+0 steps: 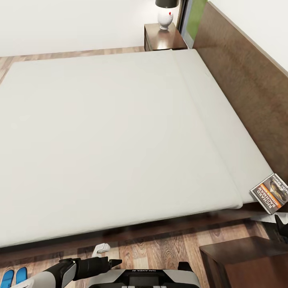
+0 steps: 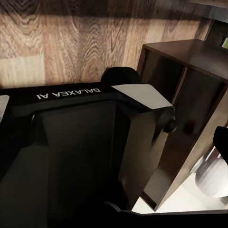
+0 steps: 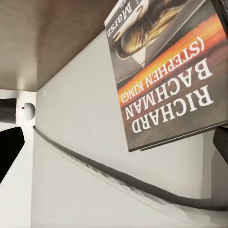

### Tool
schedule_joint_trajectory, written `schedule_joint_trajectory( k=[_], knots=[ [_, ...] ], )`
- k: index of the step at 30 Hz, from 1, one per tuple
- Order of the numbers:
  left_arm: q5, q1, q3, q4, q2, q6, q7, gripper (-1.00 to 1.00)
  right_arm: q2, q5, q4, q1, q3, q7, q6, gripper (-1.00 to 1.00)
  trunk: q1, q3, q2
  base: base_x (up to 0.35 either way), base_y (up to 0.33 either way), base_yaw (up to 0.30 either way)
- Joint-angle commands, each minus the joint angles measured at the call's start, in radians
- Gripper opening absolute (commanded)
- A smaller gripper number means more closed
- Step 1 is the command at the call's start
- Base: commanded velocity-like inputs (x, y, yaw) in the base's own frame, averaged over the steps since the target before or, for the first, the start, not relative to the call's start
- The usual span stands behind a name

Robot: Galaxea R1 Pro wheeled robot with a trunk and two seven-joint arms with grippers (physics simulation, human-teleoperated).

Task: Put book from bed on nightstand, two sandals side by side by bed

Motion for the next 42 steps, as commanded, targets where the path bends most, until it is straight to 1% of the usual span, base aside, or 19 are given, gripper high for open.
schedule_joint_trajectory(
  k=[1, 6, 15, 24, 42],
  knots=[
    [-0.008, 0.0, 0.009, -0.002, 0.0, 0.009, -0.004, 1.0, 0.0, -0.007, 0.001, -0.001, -0.002, 0.001, 0.008, 1.0, 0.0, 0.0, 0.0, 0.0, 0.0, 0.0],
    [-0.007, 0.0, 0.009, -0.002, 0.0, 0.009, -0.004, 1.0, 0.0, -0.007, 0.0, -0.001, -0.002, 0.001, 0.008, 1.0, 0.0, 0.0, 0.0, 0.0, 0.0, 0.0],
    [-0.008, 0.0, 0.009, -0.002, 0.0, 0.009, -0.005, 1.0, 0.0, -0.007, 0.0, -0.001, -0.001, 0.001, 0.008, 1.0, 0.034, -0.029, -0.063, 0.0, 0.0, 0.0],
    [-0.007, 0.0, 0.009, -0.002, 0.0, 0.009, -0.004, 1.0, 0.0, -0.007, 0.0, -0.001, -0.001, 0.001, 0.008, 1.0, 0.034, -0.029, -0.063, 0.0, 0.0, 0.0],
    [-0.007, 0.0, 0.009, -0.002, 0.0, 0.009, -0.005, 1.0, 0.0, -0.005, 0.0, -0.001, 0.0, 0.001, 0.008, 1.0, 0.103, -0.085, -0.189, 0.0, 0.0, 0.0]
  ],
)
